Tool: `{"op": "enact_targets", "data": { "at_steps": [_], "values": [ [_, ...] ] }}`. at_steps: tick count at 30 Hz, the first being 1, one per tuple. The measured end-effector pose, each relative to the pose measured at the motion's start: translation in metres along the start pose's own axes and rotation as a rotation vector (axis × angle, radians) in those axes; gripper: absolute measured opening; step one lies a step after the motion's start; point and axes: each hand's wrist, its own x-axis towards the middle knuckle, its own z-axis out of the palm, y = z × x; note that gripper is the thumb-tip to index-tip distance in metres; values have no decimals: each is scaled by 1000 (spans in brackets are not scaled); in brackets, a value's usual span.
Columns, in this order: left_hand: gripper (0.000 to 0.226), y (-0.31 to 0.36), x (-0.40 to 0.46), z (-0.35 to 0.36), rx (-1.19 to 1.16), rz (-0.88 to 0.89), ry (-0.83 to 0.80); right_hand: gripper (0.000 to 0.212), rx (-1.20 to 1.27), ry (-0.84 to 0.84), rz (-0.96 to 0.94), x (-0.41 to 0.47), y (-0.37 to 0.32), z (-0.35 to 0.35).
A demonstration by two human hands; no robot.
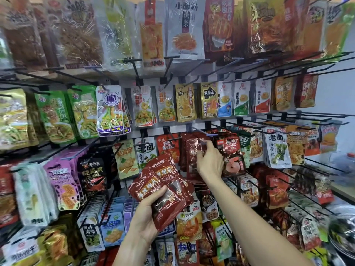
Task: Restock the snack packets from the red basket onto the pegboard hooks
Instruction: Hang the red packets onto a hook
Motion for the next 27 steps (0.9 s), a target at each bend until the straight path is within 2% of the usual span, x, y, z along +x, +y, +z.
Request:
{"op": "enact_targets", "data": {
  "at_steps": [3, 6, 8, 10, 11, 13, 17, 20, 22, 24, 27],
  "values": [
    [12, -2, 1, 1, 39, -11, -27, 41, 7, -57, 17, -26, 6, -16],
    [14, -6, 4, 4, 53, -20, -38, 32, 114, -93, -43, -61, 7, -40],
    [19, -10, 4, 9, 55, -33, -53, 46, 249, -247, -103, -80, 1, -59],
    [22, -16, 5, 15, 56, -49, -63, 73, 215, -415, -171, -89, -5, -68],
    [21, -18, 6, 18, 53, -59, -66, 84, 159, -444, -200, -89, -5, -68],
    [15, -21, 8, 23, 52, -71, -68, 93, 89, -414, -216, -87, -1, -65],
    [22, -29, 10, 29, 55, -109, -166, 80, 180, -381, -146, -84, 15, -63],
    [39, -35, 12, 29, 36, -122, -158, 72, 320, -407, -25, -83, 26, -62],
    [39, -37, 10, 31, 40, -118, -149, 67, 340, -397, 15, -81, 32, -60],
    [40, -38, 8, 33, 49, -128, -148, 55, 349, -387, 19, -80, 34, -60],
    [58, -39, 7, 34, 39, -145, -134, 30, 363, -348, 48, -79, 36, -58]
  ]
}}
